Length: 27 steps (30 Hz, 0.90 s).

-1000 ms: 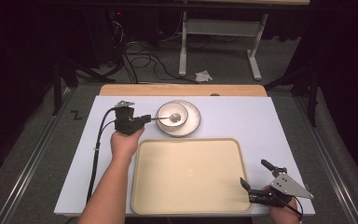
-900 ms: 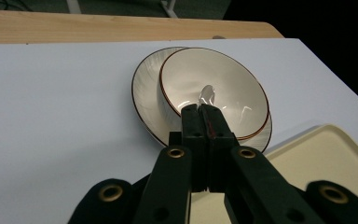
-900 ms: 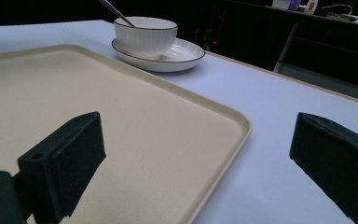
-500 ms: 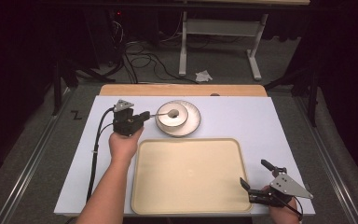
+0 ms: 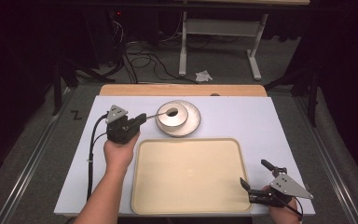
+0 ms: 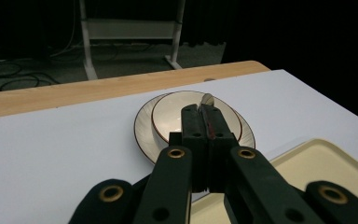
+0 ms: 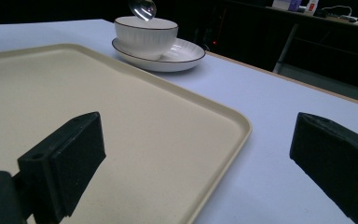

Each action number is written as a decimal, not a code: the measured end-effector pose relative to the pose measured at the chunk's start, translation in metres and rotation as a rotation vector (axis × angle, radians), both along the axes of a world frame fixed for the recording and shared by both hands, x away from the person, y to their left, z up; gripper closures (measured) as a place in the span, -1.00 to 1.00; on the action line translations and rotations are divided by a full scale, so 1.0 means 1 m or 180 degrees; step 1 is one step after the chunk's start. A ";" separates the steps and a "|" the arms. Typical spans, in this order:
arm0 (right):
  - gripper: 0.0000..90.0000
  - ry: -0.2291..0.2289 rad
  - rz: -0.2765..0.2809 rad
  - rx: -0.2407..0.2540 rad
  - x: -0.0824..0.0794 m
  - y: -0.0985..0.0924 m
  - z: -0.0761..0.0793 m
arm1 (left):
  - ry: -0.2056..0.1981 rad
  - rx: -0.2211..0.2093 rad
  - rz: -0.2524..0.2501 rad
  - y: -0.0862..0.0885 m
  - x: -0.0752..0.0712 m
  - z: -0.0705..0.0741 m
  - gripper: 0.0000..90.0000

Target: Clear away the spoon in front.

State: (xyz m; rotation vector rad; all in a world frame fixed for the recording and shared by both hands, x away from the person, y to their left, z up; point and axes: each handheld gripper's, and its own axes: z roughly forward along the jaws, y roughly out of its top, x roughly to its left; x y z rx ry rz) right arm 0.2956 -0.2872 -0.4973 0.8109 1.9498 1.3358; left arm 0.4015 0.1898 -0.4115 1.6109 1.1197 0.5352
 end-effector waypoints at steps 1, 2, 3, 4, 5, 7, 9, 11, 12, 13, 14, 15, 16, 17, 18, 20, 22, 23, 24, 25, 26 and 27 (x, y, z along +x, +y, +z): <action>-0.91 -0.0010 0.0012 0.0002 0.000 0.000 0.000 | -0.0027 -0.0020 0.0006 0.002 -0.005 0.001 0.99; -0.91 -0.0026 0.0017 -0.0021 0.000 0.000 0.000 | -0.0027 -0.0020 0.0006 0.002 -0.005 0.001 0.99; -0.91 -0.0034 0.0021 -0.0024 0.000 0.000 0.000 | -0.0060 -0.0034 0.0002 0.005 -0.010 0.001 0.99; -0.91 -0.0034 0.0021 -0.0024 0.000 0.000 0.000 | -0.0060 -0.0034 0.0002 0.005 -0.010 0.001 0.99; -0.91 -0.0038 0.0022 -0.0031 0.000 0.000 0.000 | -0.0087 -0.0039 -0.0007 0.007 -0.015 0.002 0.99; -0.91 -0.0025 0.0008 -0.0017 0.000 0.001 0.000 | -0.0112 -0.0057 -0.0019 0.010 -0.022 0.002 0.99; -0.91 -0.0023 0.0008 -0.0016 0.000 0.001 0.000 | -0.0147 -0.0070 -0.0033 0.011 -0.029 0.003 0.99; -0.91 -0.0034 0.0018 -0.0033 0.000 0.000 0.000 | -0.0176 -0.0090 -0.0052 0.013 -0.036 0.003 0.99; -0.91 -0.0042 0.0023 -0.0045 0.001 0.000 0.000 | -0.0185 -0.0092 -0.0056 0.014 -0.038 0.003 0.99; -0.91 -0.0044 0.0024 -0.0047 0.001 0.000 0.000 | -0.0202 -0.0089 -0.0071 0.015 -0.042 0.002 0.99; -0.91 -0.0041 0.0023 -0.0046 0.001 0.000 0.000 | -0.0210 -0.0086 -0.0083 0.015 -0.045 0.002 0.99; -0.91 -0.0041 0.0023 -0.0046 0.001 0.000 0.000 | -0.0210 -0.0086 -0.0083 0.015 -0.045 0.002 0.99; -0.91 -0.0043 0.0024 -0.0046 0.000 0.000 0.000 | -0.0224 -0.0092 -0.0091 0.016 -0.049 0.001 0.99; -0.91 -0.0012 0.0003 -0.0019 0.000 0.001 0.000 | -0.0238 -0.0105 -0.0109 0.016 -0.054 0.000 0.99; -0.91 -0.0005 0.0001 -0.0014 -0.001 0.001 0.000 | -0.0245 -0.0102 -0.0113 0.017 -0.056 0.000 0.99; -0.91 -0.0007 0.0000 -0.0008 -0.001 0.001 0.000 | -0.0271 -0.0111 -0.0136 0.017 -0.062 -0.001 0.99; -0.91 -0.0003 -0.0008 -0.0016 -0.001 0.001 0.000 | -0.0296 -0.0102 -0.0158 0.017 -0.068 -0.002 0.99; -0.91 -0.0002 -0.0009 -0.0016 -0.001 0.001 0.000 | -0.0303 -0.0100 -0.0175 0.017 -0.071 -0.002 0.99; -0.91 0.0000 -0.0008 -0.0008 -0.001 0.001 0.000 | -0.0308 -0.0092 -0.0180 0.018 -0.073 -0.002 0.99; -0.91 0.0001 -0.0008 -0.0009 -0.001 0.001 0.000 | -0.0310 -0.0096 -0.0188 0.018 -0.076 -0.003 0.99; -0.91 0.0000 -0.0008 -0.0009 -0.001 0.001 0.000 | -0.0310 -0.0096 -0.0188 0.018 -0.076 -0.003 0.99; -0.91 -0.0002 -0.0002 -0.0003 -0.001 0.001 0.000 | -0.0325 -0.0087 -0.0212 0.018 -0.082 -0.005 0.99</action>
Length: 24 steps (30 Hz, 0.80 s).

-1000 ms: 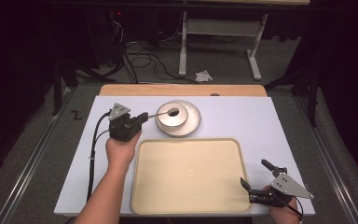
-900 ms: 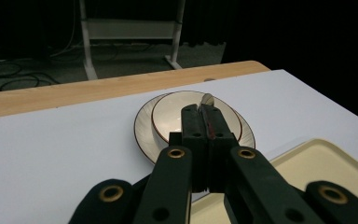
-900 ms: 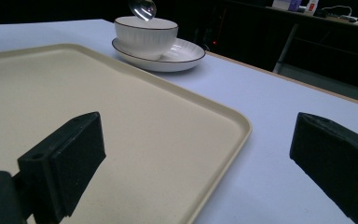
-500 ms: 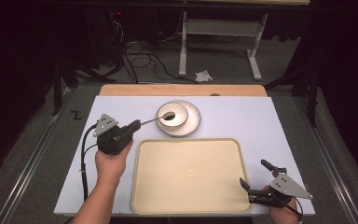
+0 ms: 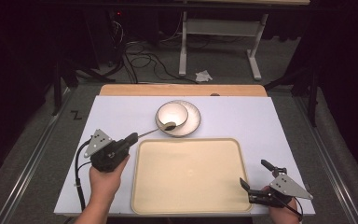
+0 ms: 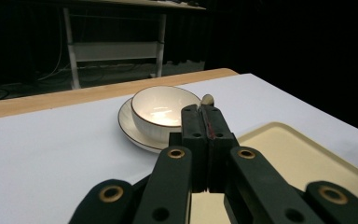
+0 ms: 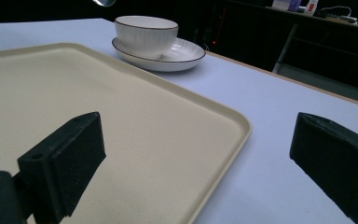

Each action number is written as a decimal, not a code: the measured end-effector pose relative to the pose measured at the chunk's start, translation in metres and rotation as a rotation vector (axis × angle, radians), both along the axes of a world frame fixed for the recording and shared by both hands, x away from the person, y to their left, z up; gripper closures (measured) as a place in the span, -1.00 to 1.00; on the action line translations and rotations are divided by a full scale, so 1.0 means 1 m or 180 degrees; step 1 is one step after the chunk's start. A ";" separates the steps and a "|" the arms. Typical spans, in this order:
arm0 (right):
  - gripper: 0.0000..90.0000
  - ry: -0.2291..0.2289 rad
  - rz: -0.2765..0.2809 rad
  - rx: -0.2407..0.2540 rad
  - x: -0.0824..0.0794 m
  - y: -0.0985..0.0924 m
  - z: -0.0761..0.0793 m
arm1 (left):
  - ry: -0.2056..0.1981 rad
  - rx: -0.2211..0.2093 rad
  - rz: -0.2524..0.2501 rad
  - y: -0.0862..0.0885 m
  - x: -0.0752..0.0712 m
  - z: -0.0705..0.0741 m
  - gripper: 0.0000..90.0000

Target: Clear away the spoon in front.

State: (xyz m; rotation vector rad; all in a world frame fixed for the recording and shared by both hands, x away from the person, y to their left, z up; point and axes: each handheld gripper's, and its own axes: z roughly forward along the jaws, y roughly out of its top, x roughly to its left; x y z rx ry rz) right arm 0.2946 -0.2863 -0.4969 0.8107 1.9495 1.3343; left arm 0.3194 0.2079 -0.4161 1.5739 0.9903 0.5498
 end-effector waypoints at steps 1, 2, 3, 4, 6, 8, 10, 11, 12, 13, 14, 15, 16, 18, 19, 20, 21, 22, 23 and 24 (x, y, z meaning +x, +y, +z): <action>-0.91 -0.0006 0.0003 -0.0005 0.000 0.000 0.000 | -0.0005 0.0004 -0.0011 0.000 -0.003 -0.001 0.99; -0.91 -0.0001 0.0000 -0.0002 0.000 0.000 0.000 | -0.0010 0.0005 -0.0023 0.000 -0.006 -0.002 0.99; -0.91 -0.0006 0.0004 -0.0012 0.000 0.000 0.000 | -0.0010 -0.0002 -0.0038 0.001 -0.010 -0.004 0.99; -0.91 -0.0002 -0.0003 -0.0017 0.000 0.000 0.000 | -0.0011 -0.0009 -0.0048 0.001 -0.013 -0.006 0.99; -0.91 -0.0006 -0.0002 -0.0020 0.000 0.000 0.000 | -0.0013 -0.0022 -0.0071 0.001 -0.018 -0.010 0.99; -0.91 -0.0006 -0.0004 -0.0022 0.000 0.000 0.000 | -0.0002 -0.0025 -0.0092 0.001 -0.023 -0.014 0.99; -0.91 -0.0034 0.0021 -0.0044 0.001 -0.001 0.000 | 0.0011 -0.0057 -0.0120 0.001 -0.029 -0.021 0.99; -0.91 -0.0040 0.0021 -0.0049 0.001 -0.001 0.000 | 0.0020 -0.0067 -0.0132 0.001 -0.031 -0.024 0.99; -0.91 -0.0040 0.0021 -0.0050 0.001 -0.001 0.000 | 0.0020 -0.0088 -0.0133 0.001 -0.033 -0.027 0.99; -0.91 -0.0035 0.0016 -0.0050 0.001 -0.001 0.000 | 0.0021 -0.0093 -0.0143 0.001 -0.036 -0.031 0.99; -0.91 -0.0034 0.0015 -0.0052 0.001 -0.001 -0.001 | 0.0026 -0.0112 -0.0151 0.001 -0.038 -0.035 0.99; -0.91 -0.0020 0.0009 -0.0045 0.001 -0.001 -0.001 | 0.0026 -0.0112 -0.0151 0.001 -0.038 -0.035 0.99; -0.91 -0.0009 0.0005 -0.0040 0.001 -0.001 -0.001 | 0.0064 -0.0140 -0.0181 0.001 -0.042 -0.042 0.99; -0.91 -0.0012 -0.0005 -0.0035 0.001 -0.001 -0.001 | 0.0114 -0.0167 -0.0225 0.001 -0.044 -0.045 0.99; -0.91 -0.0001 -0.0015 -0.0020 0.001 -0.001 -0.001 | 0.0114 -0.0167 -0.0225 0.001 -0.044 -0.045 0.99; -0.91 -0.0006 -0.0014 -0.0021 0.001 -0.001 0.000 | 0.0107 -0.0145 -0.0235 0.001 -0.046 -0.045 0.99; -0.91 -0.0006 -0.0014 -0.0021 0.001 -0.001 0.000 | 0.0103 -0.0156 -0.0247 0.001 -0.046 -0.045 0.99; -0.91 -0.0004 -0.0009 -0.0027 0.001 -0.001 -0.001 | 0.0106 -0.0217 -0.0268 0.003 -0.046 -0.044 0.99; -0.91 -0.0006 -0.0010 -0.0027 0.001 -0.001 -0.001 | 0.0111 -0.0238 -0.0282 0.003 -0.046 -0.045 0.99; -0.91 -0.0001 -0.0019 -0.0047 0.001 -0.001 -0.001 | 0.0132 -0.0280 -0.0302 0.004 -0.046 -0.045 0.99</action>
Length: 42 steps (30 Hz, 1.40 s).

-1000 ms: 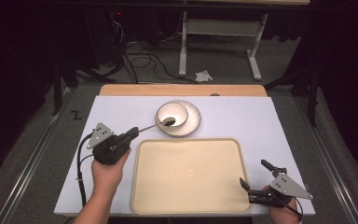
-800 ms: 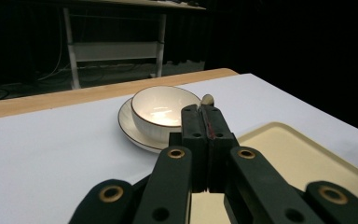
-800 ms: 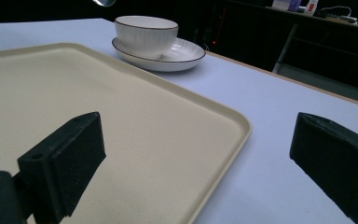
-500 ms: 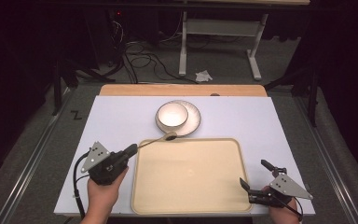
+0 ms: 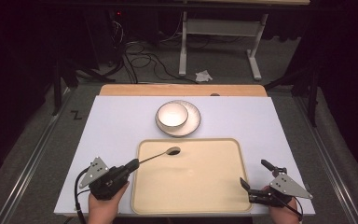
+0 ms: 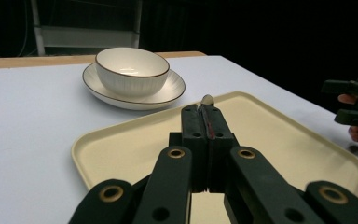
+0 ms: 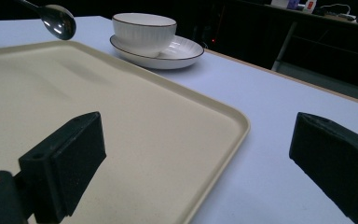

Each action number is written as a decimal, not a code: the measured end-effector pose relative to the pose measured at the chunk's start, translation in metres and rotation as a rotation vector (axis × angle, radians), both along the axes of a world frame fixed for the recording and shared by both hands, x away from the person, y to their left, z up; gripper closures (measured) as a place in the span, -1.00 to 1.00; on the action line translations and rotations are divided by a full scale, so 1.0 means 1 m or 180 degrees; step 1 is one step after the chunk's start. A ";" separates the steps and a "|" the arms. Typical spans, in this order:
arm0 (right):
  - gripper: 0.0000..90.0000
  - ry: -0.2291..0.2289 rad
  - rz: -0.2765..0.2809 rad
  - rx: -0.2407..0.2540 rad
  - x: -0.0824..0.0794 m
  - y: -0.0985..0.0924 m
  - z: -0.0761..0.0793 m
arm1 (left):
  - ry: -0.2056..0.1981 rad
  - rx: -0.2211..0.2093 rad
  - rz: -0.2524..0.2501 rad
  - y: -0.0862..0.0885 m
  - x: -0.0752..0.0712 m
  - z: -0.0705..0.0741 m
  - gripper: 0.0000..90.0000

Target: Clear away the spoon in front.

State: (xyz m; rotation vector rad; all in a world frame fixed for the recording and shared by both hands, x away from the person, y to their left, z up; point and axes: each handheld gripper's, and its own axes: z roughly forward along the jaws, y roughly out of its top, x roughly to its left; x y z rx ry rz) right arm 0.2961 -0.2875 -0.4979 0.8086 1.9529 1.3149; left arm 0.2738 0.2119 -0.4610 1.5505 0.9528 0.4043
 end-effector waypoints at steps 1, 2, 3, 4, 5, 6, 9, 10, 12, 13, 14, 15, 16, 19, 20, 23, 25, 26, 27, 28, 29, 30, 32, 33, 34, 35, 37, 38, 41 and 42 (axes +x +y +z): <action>-0.90 0.0000 0.0009 0.0017 0.001 0.000 0.000 | 0.0015 -0.0029 -0.0018 0.000 0.001 -0.001 0.99; -0.90 -0.0006 0.0011 0.0002 0.001 0.000 -0.001 | 0.0042 -0.0043 -0.0042 0.001 0.001 -0.002 0.99; -0.90 -0.0006 0.0011 0.0002 0.001 0.000 -0.001 | 0.0042 -0.0043 -0.0042 0.001 0.001 -0.002 0.99; -0.90 0.0002 0.0007 -0.0005 0.001 0.000 -0.001 | 0.0111 -0.0090 -0.0104 0.001 0.003 -0.005 0.99; -0.90 0.0005 0.0008 -0.0005 0.001 0.000 -0.001 | 0.0156 -0.0129 -0.0137 0.000 0.004 -0.008 0.99; -0.90 0.0016 0.0002 0.0022 0.000 0.000 -0.001 | 0.0184 -0.0138 -0.0160 0.000 0.004 -0.009 0.99; -0.90 0.0015 -0.0009 0.0020 0.001 0.000 -0.001 | 0.0274 -0.0172 -0.0249 -0.004 0.007 -0.014 0.99; -0.90 0.0020 -0.0008 0.0024 0.001 0.000 -0.001 | 0.0301 -0.0183 -0.0283 -0.005 0.008 -0.015 0.99; -0.90 0.0021 -0.0014 0.0024 0.001 0.000 -0.001 | 0.0364 -0.0232 -0.0353 -0.007 0.010 -0.017 0.99; -0.90 0.0017 -0.0004 0.0029 0.001 0.000 -0.001 | 0.0387 -0.0246 -0.0376 -0.008 0.010 -0.018 0.99; -0.90 0.0017 -0.0004 0.0029 0.001 0.000 -0.001 | 0.0387 -0.0246 -0.0376 -0.008 0.010 -0.018 0.99; -0.90 0.0014 -0.0001 0.0027 0.000 0.000 -0.001 | 0.0431 -0.0273 -0.0421 -0.010 0.011 -0.020 0.99; -0.90 0.0004 0.0004 0.0020 0.001 -0.001 -0.001 | 0.0458 -0.0290 -0.0451 -0.011 0.011 -0.021 0.99; -0.90 0.0024 0.0000 0.0036 0.001 0.000 -0.001 | 0.0548 -0.0384 -0.0516 -0.013 0.014 -0.024 0.99; -0.90 0.0024 0.0000 0.0028 0.001 -0.001 -0.001 | 0.0578 -0.0414 -0.0526 -0.013 0.015 -0.026 0.99; -0.90 0.0024 0.0007 0.0033 0.001 -0.001 -0.001 | 0.0718 -0.0526 -0.0563 -0.012 0.019 -0.033 0.99; -0.90 0.0018 0.0011 0.0027 0.001 -0.001 -0.001 | 0.0793 -0.0579 -0.0586 -0.011 0.021 -0.036 0.99; -0.90 0.0026 0.0010 0.0032 0.001 0.000 -0.001 | 0.0833 -0.0597 -0.0593 -0.011 0.022 -0.038 0.99; -0.90 0.0026 0.0010 0.0032 0.001 0.000 -0.001 | 0.0833 -0.0597 -0.0593 -0.011 0.022 -0.038 0.99; -0.90 0.0026 0.0011 0.0033 0.001 0.000 -0.001 | 0.0875 -0.0614 -0.0605 -0.011 0.023 -0.039 0.99; -0.90 0.0026 0.0012 0.0032 0.001 0.000 -0.001 | 0.0908 -0.0626 -0.0603 -0.011 0.023 -0.041 0.99; -0.90 0.0027 0.0012 0.0032 0.001 0.000 -0.001 | 0.0908 -0.0626 -0.0603 -0.011 0.023 -0.041 0.99; -0.90 0.0029 0.0011 0.0033 0.001 0.000 -0.001 | 0.0949 -0.0592 -0.0571 -0.011 0.024 -0.043 0.99; -0.90 0.0028 0.0013 0.0033 0.001 0.000 -0.001 | 0.0977 -0.0616 -0.0560 -0.012 0.025 -0.044 0.99; -0.90 0.0028 0.0007 0.0030 0.001 0.000 -0.001 | 0.0999 -0.0620 -0.0560 -0.011 0.025 -0.046 0.99; -0.90 0.0028 0.0007 0.0030 0.001 0.000 -0.001 | 0.0999 -0.0620 -0.0560 -0.011 0.025 -0.046 0.99; -0.90 0.0026 0.0012 0.0026 0.001 0.000 -0.001 | 0.1093 -0.0632 -0.0549 -0.011 0.027 -0.050 0.99; -0.90 0.0028 0.0013 0.0027 0.001 0.000 -0.001 | 0.1093 -0.0632 -0.0549 -0.011 0.027 -0.050 0.99; -0.90 0.0029 0.0013 0.0027 0.001 0.000 -0.001 | 0.1139 -0.0693 -0.0511 -0.009 0.028 -0.053 0.98; -0.90 0.0029 0.0015 0.0027 0.001 0.000 -0.001 | 0.1148 -0.0693 -0.0500 -0.008 0.028 -0.054 0.97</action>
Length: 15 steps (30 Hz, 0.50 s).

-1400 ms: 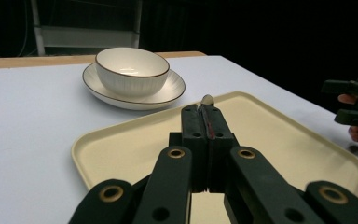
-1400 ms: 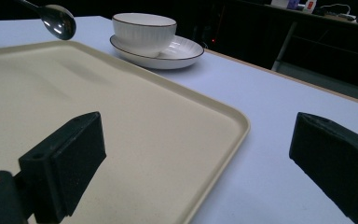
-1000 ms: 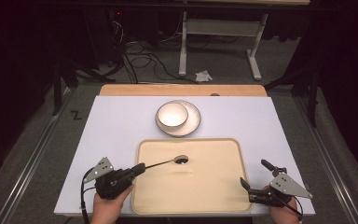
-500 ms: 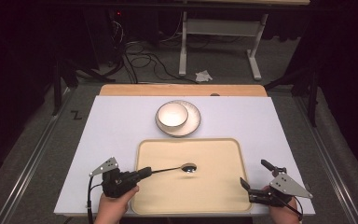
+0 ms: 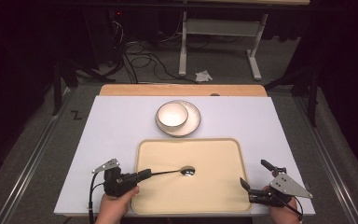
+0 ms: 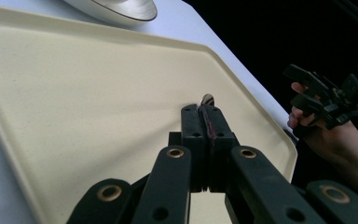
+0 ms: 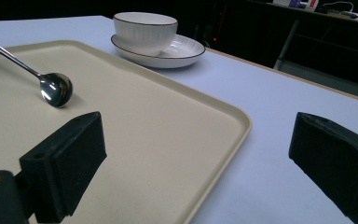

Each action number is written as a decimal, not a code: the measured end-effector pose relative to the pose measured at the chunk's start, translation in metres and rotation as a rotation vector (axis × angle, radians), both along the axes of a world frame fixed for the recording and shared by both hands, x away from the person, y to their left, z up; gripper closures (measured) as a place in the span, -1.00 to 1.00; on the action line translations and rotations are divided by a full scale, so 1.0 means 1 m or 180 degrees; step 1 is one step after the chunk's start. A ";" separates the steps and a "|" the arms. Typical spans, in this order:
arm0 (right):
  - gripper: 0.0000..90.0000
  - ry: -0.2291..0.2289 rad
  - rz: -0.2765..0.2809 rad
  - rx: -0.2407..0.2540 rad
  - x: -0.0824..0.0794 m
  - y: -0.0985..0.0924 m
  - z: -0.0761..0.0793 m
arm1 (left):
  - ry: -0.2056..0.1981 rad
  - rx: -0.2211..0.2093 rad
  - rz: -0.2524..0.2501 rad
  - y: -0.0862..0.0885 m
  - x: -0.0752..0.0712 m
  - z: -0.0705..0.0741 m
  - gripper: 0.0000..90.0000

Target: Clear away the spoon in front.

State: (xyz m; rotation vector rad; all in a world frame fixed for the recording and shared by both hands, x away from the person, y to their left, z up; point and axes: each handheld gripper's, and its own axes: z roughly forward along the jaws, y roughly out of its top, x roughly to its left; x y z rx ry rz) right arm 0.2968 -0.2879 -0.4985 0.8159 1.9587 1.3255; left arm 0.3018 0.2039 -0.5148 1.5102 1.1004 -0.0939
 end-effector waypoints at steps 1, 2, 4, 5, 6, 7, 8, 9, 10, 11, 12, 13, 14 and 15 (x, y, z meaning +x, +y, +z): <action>-0.90 0.0000 0.0000 0.0000 0.000 0.000 0.000 | 0.0012 -0.0002 0.0013 0.001 0.000 -0.001 0.97; -0.90 0.0002 0.0002 -0.0001 0.000 0.000 0.000 | 0.0033 0.0039 0.0032 0.002 0.001 -0.003 0.95; -0.90 -0.0001 0.0006 -0.0006 0.000 0.000 0.000 | 0.0054 0.0027 0.0051 0.002 0.001 -0.003 0.93; -0.90 -0.0001 0.0006 -0.0006 0.000 0.000 0.000 | 0.0069 0.0041 0.0052 0.003 0.002 -0.004 0.93; -0.90 0.0010 0.0004 0.0000 0.000 0.000 0.000 | 0.0086 0.0057 0.0064 0.003 0.002 -0.005 0.91; -0.90 0.0009 0.0003 0.0000 0.000 0.000 0.000 | 0.0094 0.0057 0.0074 0.003 0.002 -0.005 0.91; -0.90 0.0006 0.0004 -0.0002 0.000 0.000 0.000 | 0.0099 0.0062 0.0077 0.003 0.002 -0.006 0.90; -0.90 0.0006 0.0005 -0.0002 0.000 0.000 0.000 | 0.0100 0.0076 0.0075 0.003 0.003 -0.006 0.90; -0.90 0.0007 0.0003 -0.0001 0.000 0.000 0.000 | 0.0104 0.0089 0.0078 0.003 0.003 -0.006 0.89; -0.90 0.0007 0.0002 -0.0002 0.000 0.000 0.000 | 0.0106 0.0089 0.0081 0.003 0.003 -0.006 0.89; -0.90 0.0007 0.0002 -0.0001 0.000 0.000 0.000 | 0.0106 0.0099 0.0077 0.003 0.003 -0.006 0.89; -0.90 0.0006 0.0003 -0.0002 0.000 0.000 0.000 | 0.0108 0.0104 0.0077 0.003 0.003 -0.006 0.87; -0.90 0.0003 0.0010 0.0001 0.000 0.000 0.000 | 0.0106 0.0108 0.0082 0.003 0.003 -0.006 0.84; -0.90 0.0008 0.0010 0.0006 0.000 0.000 0.000 | 0.0100 0.0110 0.0088 0.003 0.003 -0.006 0.82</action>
